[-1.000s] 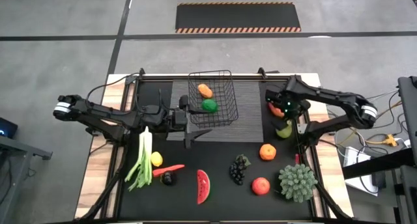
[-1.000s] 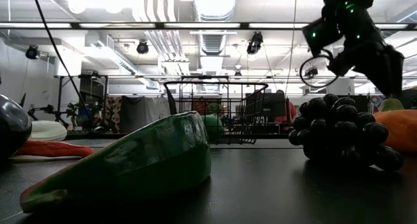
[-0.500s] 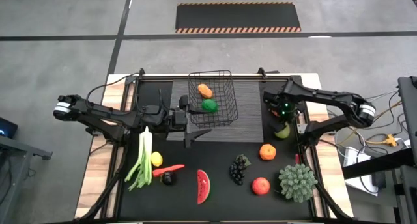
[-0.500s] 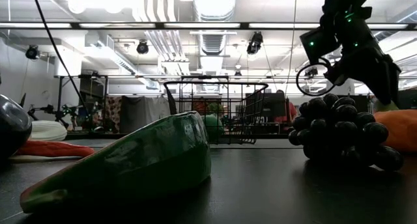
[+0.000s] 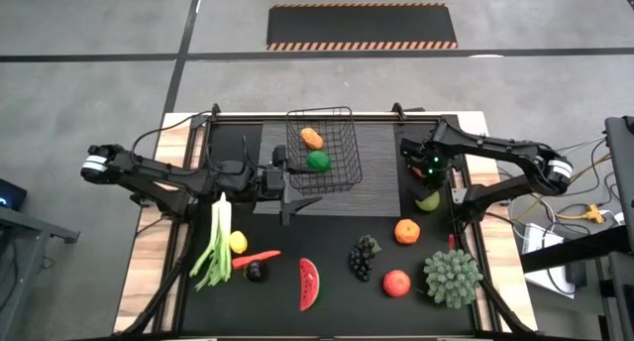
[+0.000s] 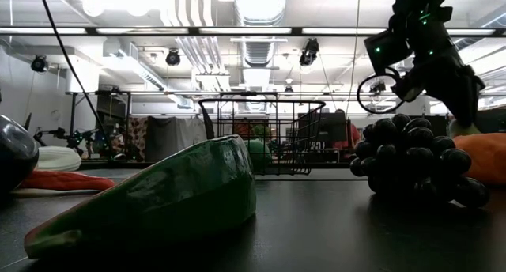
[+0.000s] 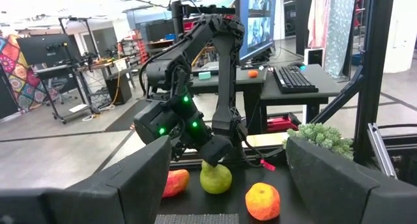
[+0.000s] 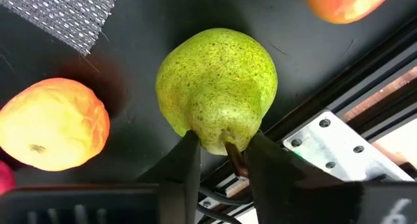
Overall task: Build produce basket
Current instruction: Put the pear into the wire basket
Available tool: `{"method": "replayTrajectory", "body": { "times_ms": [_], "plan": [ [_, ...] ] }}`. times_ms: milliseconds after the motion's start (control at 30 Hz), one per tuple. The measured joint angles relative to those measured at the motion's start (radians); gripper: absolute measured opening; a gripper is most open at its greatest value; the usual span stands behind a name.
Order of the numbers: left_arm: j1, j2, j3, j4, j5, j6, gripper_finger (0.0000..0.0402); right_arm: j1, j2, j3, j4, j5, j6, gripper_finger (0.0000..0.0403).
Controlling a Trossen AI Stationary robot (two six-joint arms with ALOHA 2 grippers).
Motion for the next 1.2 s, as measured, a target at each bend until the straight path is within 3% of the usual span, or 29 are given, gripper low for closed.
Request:
{"method": "replayTrajectory", "body": {
  "times_ms": [233, 433, 633, 867, 1033, 1200],
  "plan": [
    [0.0, 0.0, 0.0, -0.006, 0.0, 0.0, 0.0286, 0.0, 0.004, -0.018, 0.07, 0.012, 0.003, 0.0214],
    [0.0, 0.0, 0.0, -0.005, 0.0, 0.0, 0.0286, 0.0, 0.008, -0.049, 0.124, 0.008, 0.027, 0.0253],
    [0.0, 0.0, 0.0, -0.005, 0.0, 0.0, 0.0286, 0.0, 0.007, -0.051, 0.101, 0.007, 0.029, 0.0229],
    [0.0, 0.0, 0.0, -0.004, 0.0, 0.001, 0.0286, 0.0, 0.007, -0.05, 0.1, 0.005, 0.038, 0.0134],
    [-0.001, -0.002, -0.001, -0.004, 0.0, 0.026, 0.0286, 0.001, 0.006, -0.029, 0.061, 0.005, 0.036, 0.0131],
    [-0.001, -0.021, -0.01, -0.003, 0.0, 0.047, 0.0286, 0.024, -0.006, 0.103, -0.038, 0.02, 0.026, 0.0131]
  ]
}}
